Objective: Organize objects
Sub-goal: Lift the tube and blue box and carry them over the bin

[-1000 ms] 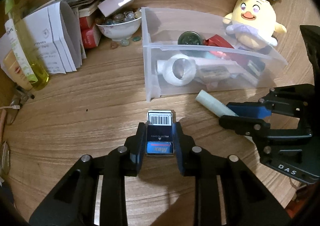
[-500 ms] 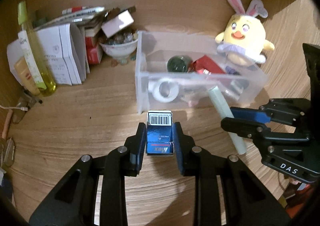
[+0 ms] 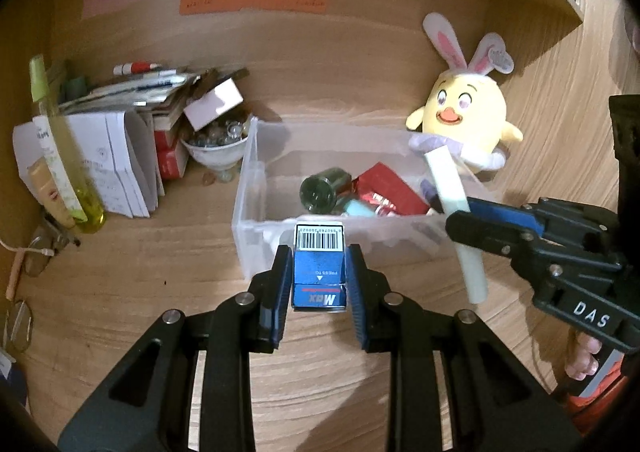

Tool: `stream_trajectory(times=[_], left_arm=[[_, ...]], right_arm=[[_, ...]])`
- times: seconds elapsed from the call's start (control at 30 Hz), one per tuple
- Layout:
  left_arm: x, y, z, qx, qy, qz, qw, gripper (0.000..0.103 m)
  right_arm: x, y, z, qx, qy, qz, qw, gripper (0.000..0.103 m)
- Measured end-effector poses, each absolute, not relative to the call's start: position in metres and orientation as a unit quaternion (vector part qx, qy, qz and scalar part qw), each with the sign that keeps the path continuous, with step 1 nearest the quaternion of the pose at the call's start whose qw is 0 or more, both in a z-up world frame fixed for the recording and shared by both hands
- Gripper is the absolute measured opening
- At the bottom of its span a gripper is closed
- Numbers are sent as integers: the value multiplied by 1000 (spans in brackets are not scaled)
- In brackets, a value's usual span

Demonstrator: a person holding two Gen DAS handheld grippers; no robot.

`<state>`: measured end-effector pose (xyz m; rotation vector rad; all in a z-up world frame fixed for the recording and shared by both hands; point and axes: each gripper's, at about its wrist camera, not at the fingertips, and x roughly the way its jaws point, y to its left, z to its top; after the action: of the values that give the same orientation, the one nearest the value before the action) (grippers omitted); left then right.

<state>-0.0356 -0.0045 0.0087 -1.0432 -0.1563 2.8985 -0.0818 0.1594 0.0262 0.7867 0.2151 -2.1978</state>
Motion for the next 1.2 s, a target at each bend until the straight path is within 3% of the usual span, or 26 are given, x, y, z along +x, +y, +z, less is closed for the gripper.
stream_trajectory(times=[0.77, 1.2], left_arm=[[-80, 2, 34, -317, -67, 946, 36, 27], [-116, -3, 11, -349, -67, 935, 26, 27]], right_arm=[[-127, 195, 65, 257, 57, -906, 331, 14], [-160, 182, 27, 296, 92, -907, 285, 14]])
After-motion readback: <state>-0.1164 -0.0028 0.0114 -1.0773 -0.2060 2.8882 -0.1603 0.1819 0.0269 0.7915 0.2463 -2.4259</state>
